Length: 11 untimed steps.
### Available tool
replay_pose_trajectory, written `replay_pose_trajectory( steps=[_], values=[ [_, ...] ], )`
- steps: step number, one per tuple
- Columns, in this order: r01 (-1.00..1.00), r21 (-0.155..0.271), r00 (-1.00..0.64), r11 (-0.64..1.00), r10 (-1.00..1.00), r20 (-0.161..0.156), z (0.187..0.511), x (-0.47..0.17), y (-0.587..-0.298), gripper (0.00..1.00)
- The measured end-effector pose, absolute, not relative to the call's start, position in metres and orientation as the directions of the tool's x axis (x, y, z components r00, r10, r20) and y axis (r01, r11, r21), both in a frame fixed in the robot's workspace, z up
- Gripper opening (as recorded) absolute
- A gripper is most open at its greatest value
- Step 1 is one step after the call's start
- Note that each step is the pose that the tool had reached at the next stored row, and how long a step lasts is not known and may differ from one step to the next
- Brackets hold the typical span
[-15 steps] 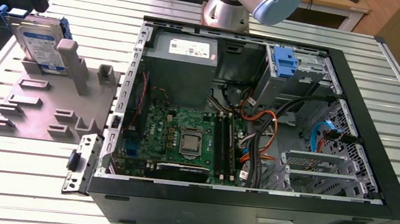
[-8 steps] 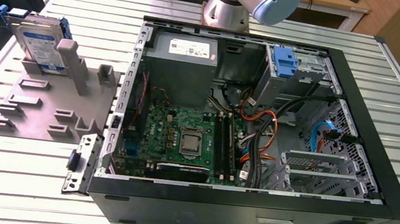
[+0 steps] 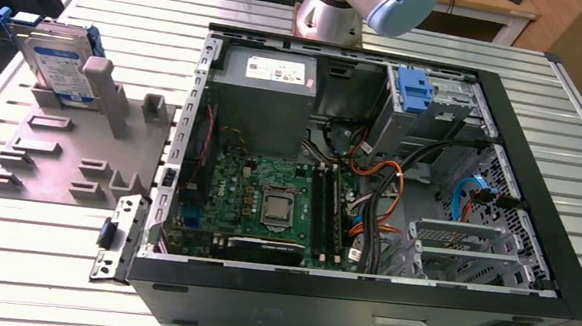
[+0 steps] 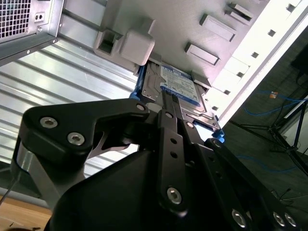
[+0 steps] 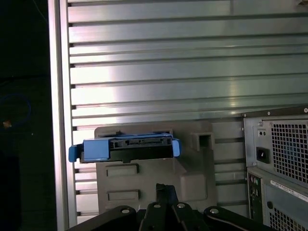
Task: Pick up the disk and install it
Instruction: 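Reach for the disk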
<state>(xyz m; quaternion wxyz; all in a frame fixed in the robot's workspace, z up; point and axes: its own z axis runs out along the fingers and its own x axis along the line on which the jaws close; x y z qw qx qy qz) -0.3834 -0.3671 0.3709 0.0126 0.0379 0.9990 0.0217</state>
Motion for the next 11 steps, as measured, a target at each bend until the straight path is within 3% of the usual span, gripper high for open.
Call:
replay_pose_trajectory(
  steps=[11],
  values=[
    [0.075,0.044,-0.997,0.996,0.076,-0.023,0.3704,-0.3869,-0.3646,0.11]
  ],
)
